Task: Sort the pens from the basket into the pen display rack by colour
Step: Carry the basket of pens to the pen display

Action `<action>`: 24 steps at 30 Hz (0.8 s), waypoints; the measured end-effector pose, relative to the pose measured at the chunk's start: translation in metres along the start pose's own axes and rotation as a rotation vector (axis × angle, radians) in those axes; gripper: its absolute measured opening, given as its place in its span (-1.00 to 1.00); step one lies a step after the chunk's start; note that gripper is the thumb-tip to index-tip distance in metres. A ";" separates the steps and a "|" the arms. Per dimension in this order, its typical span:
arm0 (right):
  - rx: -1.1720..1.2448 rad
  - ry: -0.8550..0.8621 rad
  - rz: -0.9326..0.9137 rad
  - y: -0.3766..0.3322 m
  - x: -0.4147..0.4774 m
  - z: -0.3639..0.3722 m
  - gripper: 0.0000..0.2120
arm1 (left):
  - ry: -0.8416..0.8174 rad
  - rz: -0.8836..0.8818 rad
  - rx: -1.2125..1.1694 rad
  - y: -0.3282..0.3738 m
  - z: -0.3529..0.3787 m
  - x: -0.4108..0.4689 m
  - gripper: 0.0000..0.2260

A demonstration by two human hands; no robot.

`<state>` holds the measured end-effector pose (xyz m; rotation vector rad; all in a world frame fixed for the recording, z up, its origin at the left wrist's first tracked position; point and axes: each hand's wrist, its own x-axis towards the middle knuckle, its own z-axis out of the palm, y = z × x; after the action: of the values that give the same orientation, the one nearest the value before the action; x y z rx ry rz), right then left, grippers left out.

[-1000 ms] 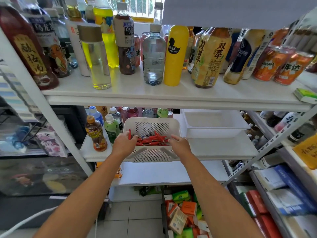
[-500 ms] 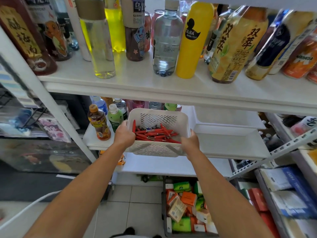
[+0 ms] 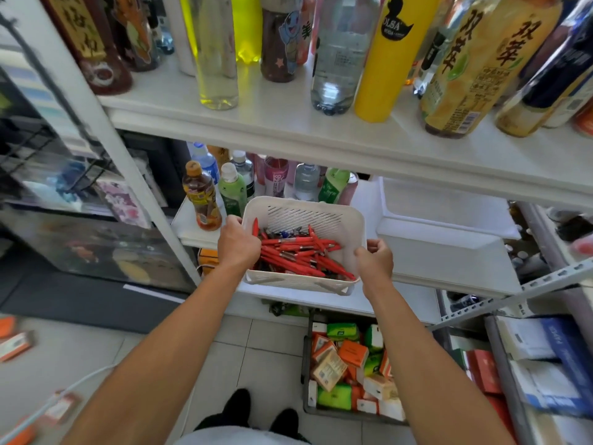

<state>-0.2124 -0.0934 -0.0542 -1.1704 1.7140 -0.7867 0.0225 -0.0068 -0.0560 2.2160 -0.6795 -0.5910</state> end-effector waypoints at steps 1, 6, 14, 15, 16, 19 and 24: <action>-0.008 -0.004 -0.003 -0.001 -0.004 0.001 -0.85 | 0.018 -0.015 0.000 -0.004 -0.003 -0.005 -0.74; 0.034 -0.099 0.017 -0.009 -0.027 0.015 -0.80 | 0.099 -0.076 -0.015 -0.033 -0.026 -0.021 -0.70; -0.039 -0.234 0.049 -0.010 -0.107 0.092 -0.79 | 0.152 -0.192 -0.097 -0.122 -0.111 -0.033 -0.71; -0.047 -0.256 0.051 -0.008 -0.117 0.107 -0.78 | 0.162 -0.209 -0.117 -0.134 -0.123 -0.033 -0.73; -0.050 -0.291 0.049 -0.007 -0.133 0.126 -0.77 | 0.185 -0.227 -0.143 -0.151 -0.141 -0.033 -0.75; -0.086 -0.360 0.041 -0.012 -0.190 0.189 -0.74 | 0.264 -0.275 -0.228 -0.205 -0.202 -0.033 -0.78; -0.073 -0.528 -0.032 -0.018 -0.289 0.298 -0.72 | 0.399 -0.319 -0.231 -0.298 -0.319 -0.018 -0.91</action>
<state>0.1131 0.1645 -0.0676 -1.3173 1.2930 -0.3853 0.2825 0.3433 -0.0768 2.1446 -0.0495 -0.3416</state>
